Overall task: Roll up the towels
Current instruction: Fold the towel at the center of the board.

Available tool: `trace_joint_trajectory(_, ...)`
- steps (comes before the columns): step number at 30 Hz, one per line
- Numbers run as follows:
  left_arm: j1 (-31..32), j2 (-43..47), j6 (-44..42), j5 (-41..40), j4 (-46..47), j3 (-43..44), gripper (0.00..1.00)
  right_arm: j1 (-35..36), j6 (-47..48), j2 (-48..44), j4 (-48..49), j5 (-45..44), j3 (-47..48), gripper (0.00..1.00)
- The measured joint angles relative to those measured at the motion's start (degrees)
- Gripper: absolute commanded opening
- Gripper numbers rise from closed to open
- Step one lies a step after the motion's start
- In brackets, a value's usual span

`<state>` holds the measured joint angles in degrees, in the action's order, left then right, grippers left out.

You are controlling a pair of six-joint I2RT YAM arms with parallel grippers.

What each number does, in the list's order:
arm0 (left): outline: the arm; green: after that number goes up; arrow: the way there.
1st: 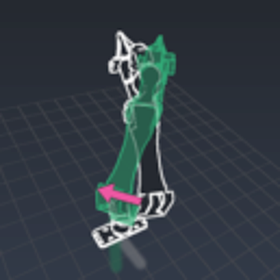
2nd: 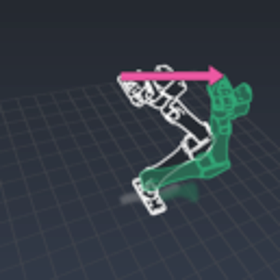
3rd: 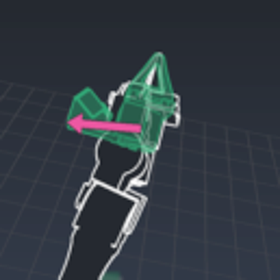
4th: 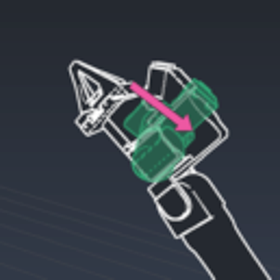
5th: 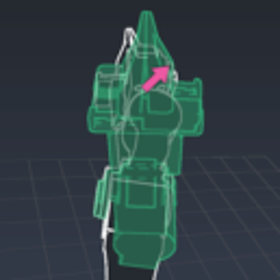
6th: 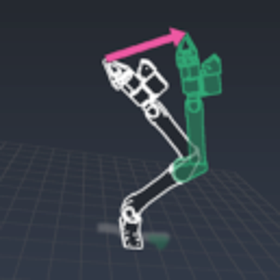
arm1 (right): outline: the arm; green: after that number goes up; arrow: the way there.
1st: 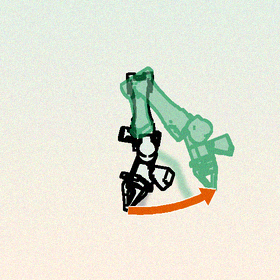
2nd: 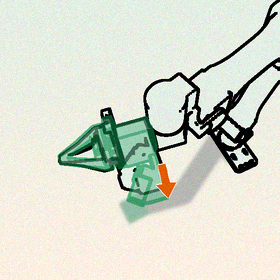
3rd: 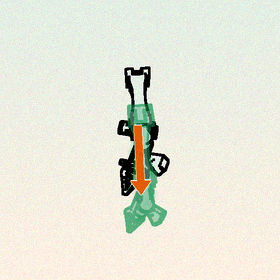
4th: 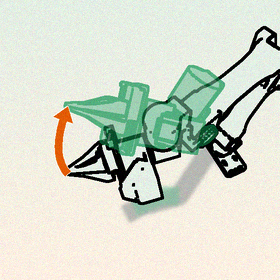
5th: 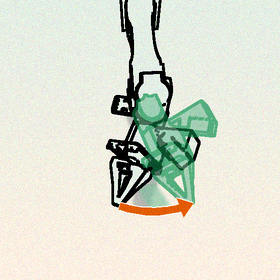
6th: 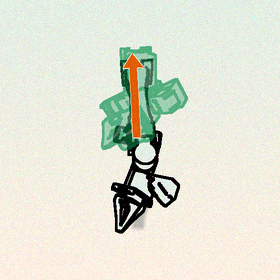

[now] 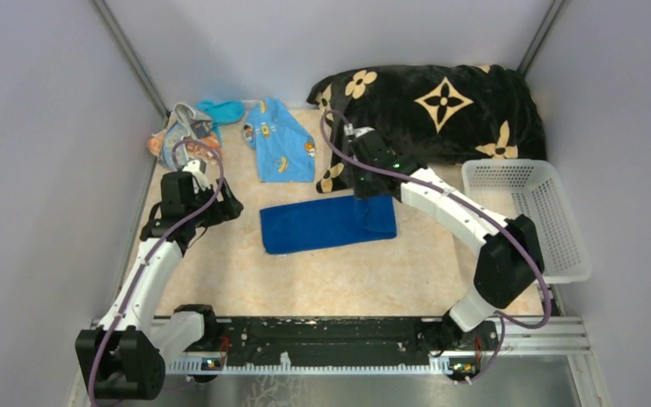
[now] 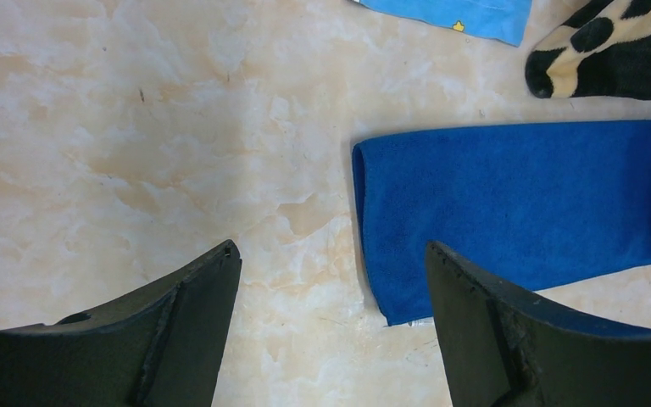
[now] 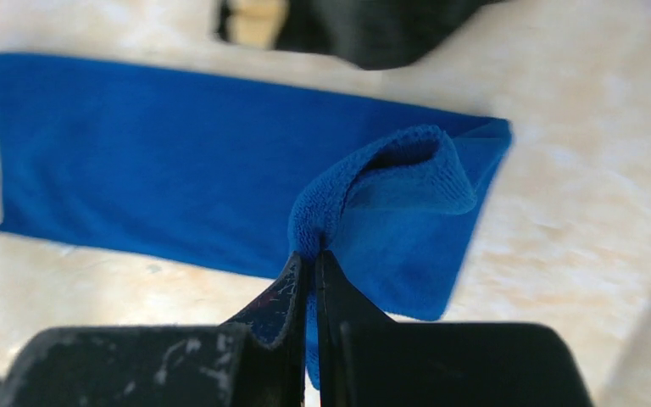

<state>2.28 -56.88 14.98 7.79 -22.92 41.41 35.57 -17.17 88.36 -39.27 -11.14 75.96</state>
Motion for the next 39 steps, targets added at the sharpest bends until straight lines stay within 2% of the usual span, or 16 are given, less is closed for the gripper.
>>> trace_joint_trajectory(8,0.0,-0.9,0.6,0.0,0.0,0.0,0.85,9.1,-2.7,10.9,6.9,11.0,4.9,0.0)
trace_joint_trajectory(15,0.0,-1.6,0.6,0.0,0.0,0.0,0.85,13.9,-3.6,19.1,7.4,14.5,11.0,0.0)
trace_joint_trajectory(30,0.0,-3.2,0.6,0.3,0.0,0.0,0.85,15.1,-6.6,25.5,10.6,16.2,16.4,0.0)
trace_joint_trajectory(39,0.0,-3.5,0.6,1.0,0.0,0.0,0.85,15.3,-7.1,31.1,11.0,21.0,16.4,0.16)
